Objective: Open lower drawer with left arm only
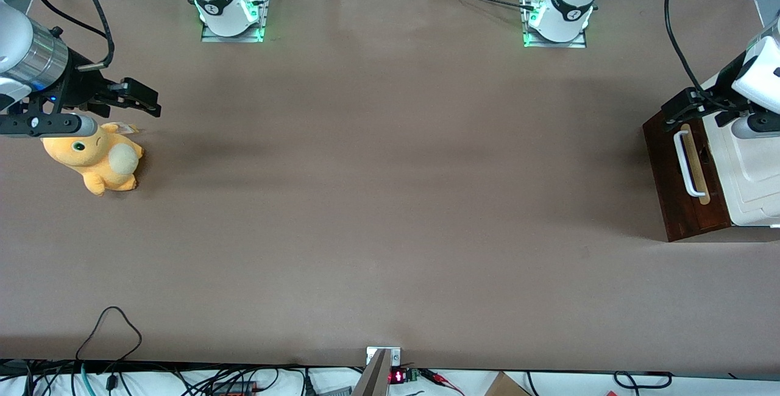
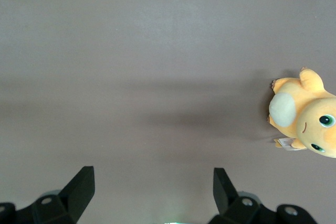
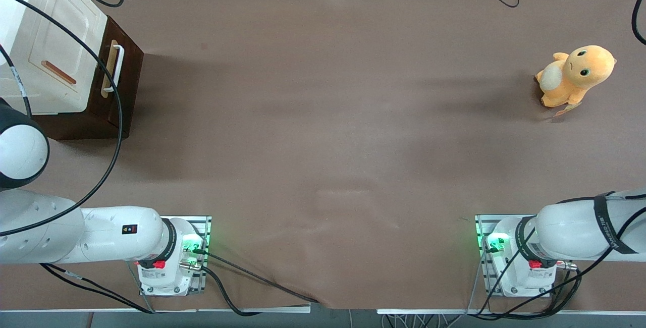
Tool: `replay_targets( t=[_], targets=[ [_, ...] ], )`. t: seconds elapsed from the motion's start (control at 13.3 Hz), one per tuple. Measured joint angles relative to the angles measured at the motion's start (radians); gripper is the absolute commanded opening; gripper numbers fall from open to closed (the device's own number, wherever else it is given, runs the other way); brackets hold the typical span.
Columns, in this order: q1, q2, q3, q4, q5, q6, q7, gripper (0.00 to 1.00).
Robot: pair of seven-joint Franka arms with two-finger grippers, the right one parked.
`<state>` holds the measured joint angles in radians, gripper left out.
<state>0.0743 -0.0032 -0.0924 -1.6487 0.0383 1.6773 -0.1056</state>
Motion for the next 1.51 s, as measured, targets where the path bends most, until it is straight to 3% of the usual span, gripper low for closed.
replay_targets(
  t=[0.98,1.21,1.28,1.51],
  targets=[
    [0.000,0.003,0.000,-0.005,0.000,-0.053,0.005,1.00],
    [0.000,0.016,-0.001,-0.040,0.003,-0.001,0.007,1.00],
    [0.000,0.021,-0.002,-0.074,0.028,0.044,0.008,1.00],
    [-0.003,0.052,-0.031,-0.200,0.238,0.150,-0.039,1.00]
  ],
)
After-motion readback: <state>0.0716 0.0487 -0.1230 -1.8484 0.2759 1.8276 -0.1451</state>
